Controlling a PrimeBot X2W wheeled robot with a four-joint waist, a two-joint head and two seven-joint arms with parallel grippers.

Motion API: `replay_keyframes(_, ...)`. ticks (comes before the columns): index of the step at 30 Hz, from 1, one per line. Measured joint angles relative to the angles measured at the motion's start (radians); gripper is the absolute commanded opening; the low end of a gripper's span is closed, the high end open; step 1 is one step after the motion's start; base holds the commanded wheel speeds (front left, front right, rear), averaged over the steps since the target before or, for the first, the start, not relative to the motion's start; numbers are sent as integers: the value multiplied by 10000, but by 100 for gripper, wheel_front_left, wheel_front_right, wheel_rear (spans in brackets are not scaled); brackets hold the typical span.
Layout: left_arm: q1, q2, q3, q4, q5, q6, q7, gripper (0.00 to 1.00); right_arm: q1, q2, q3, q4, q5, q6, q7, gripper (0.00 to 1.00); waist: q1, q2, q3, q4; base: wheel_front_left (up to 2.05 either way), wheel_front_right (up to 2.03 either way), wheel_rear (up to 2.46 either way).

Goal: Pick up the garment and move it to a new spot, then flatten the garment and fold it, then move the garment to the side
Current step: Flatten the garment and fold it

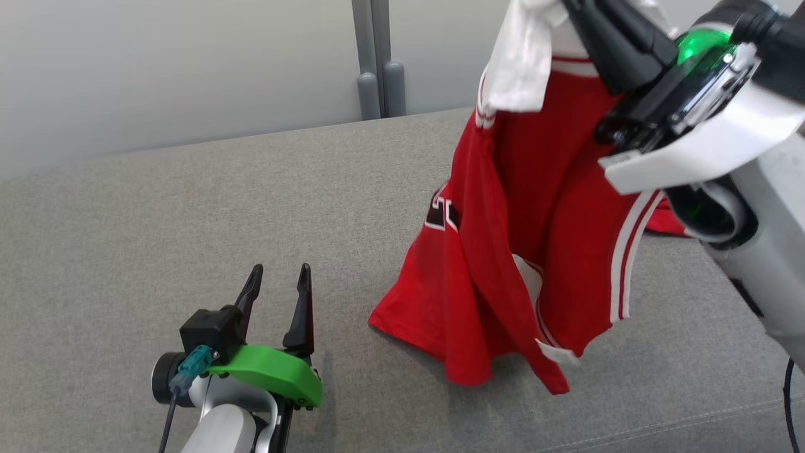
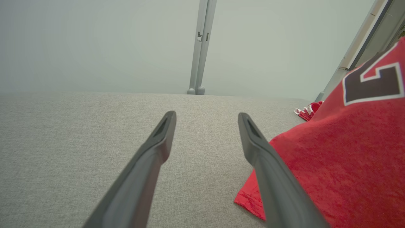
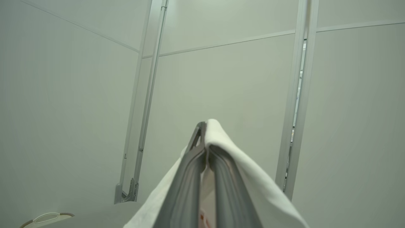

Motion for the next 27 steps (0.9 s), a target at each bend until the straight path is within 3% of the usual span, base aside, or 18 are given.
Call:
replay_keyframes(7,-1,-6,-92,-240,0,0,0,100,-926,48,-1145,1087,21,0,38,0,0,0,-32,354,0,0,0)
replay_keyframes(16,234,-2,-660,-422,4,-23,0,100,1203,-571,-217,3218,194,-15,1143,0,0,0,200,461,0,0,0)
replay_keyframes(27,305,0,-3488,-267,242,-1430,1037,100,1721,-121,-476,3946,485,-111,669,0,0,0,993,162,0,0,0)
